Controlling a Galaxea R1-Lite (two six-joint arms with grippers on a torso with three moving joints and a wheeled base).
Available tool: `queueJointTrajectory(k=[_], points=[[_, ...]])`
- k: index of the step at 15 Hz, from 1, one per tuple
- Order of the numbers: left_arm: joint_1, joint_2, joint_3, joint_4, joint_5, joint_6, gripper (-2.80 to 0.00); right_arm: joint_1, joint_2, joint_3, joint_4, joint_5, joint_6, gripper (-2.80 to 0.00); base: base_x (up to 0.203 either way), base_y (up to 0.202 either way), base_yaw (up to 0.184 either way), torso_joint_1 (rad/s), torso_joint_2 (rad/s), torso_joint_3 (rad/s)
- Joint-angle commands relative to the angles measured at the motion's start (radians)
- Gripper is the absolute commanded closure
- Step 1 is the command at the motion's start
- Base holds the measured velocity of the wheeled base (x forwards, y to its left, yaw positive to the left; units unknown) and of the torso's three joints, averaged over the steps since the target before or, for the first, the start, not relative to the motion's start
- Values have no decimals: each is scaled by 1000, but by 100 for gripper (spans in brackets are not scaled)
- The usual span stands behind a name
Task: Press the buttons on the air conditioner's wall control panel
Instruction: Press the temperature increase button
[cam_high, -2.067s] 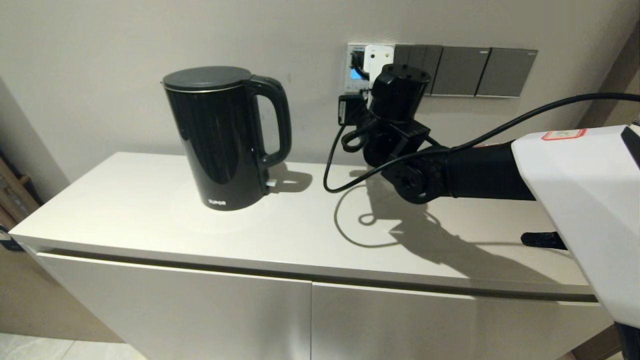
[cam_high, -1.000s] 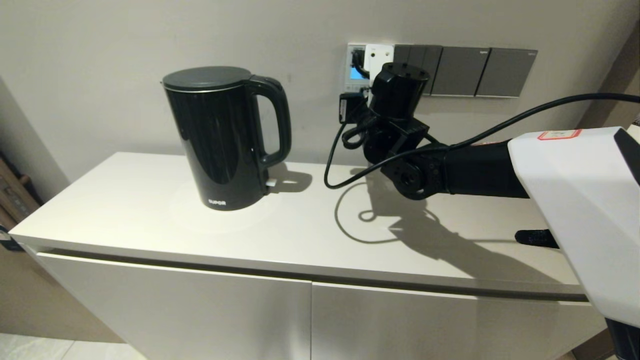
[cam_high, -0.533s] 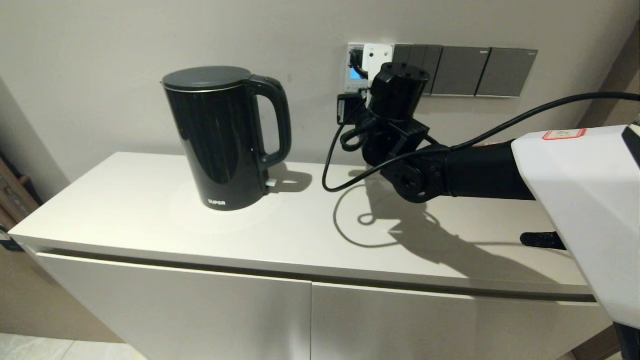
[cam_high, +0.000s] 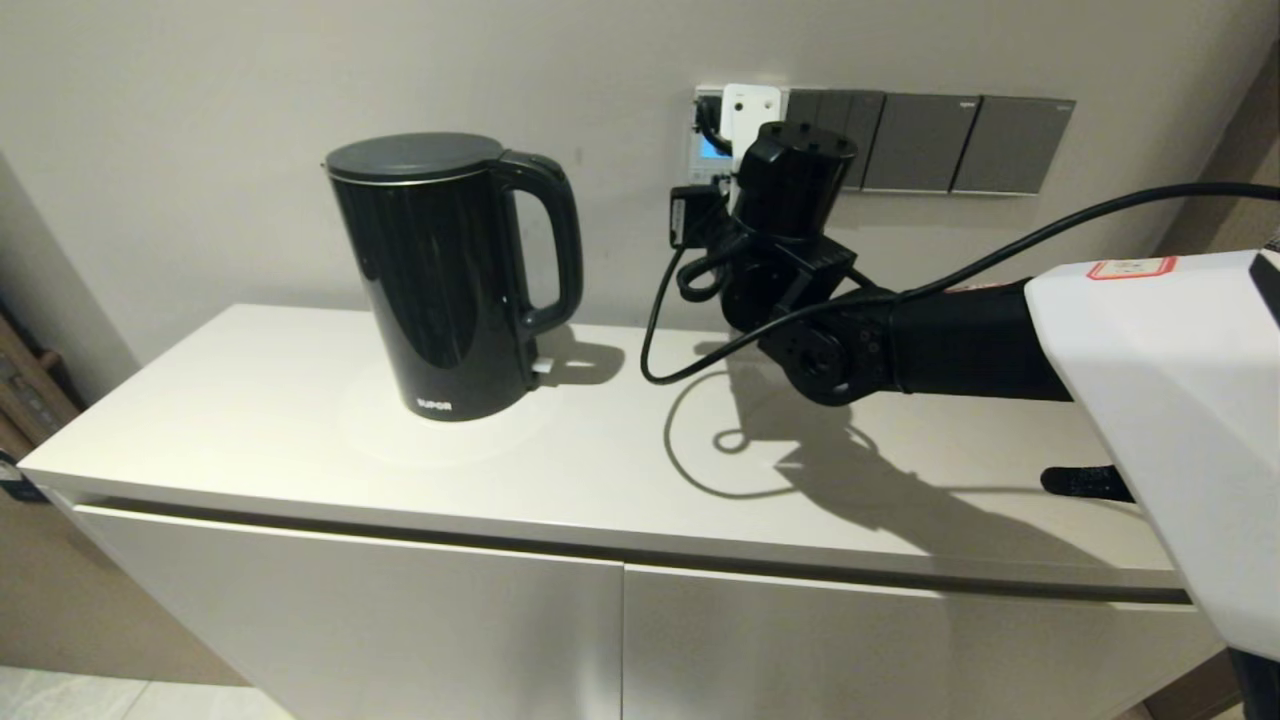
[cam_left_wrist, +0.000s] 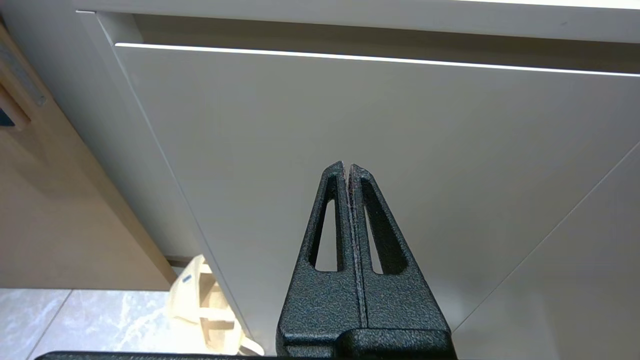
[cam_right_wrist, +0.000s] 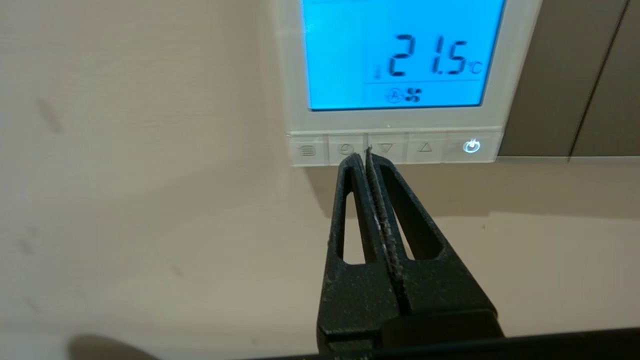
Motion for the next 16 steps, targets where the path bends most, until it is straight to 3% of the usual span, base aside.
queueJointTrajectory(k=[1,16], points=[[1,0,0,1,0,0,0,-5,14,-11,-3,-2,-1,0,0,0,0,0,0,0],[0,0,0,1,0,0,0,-24,43,-56,8,-1,-9,0,0,0,0,0,0,0]])
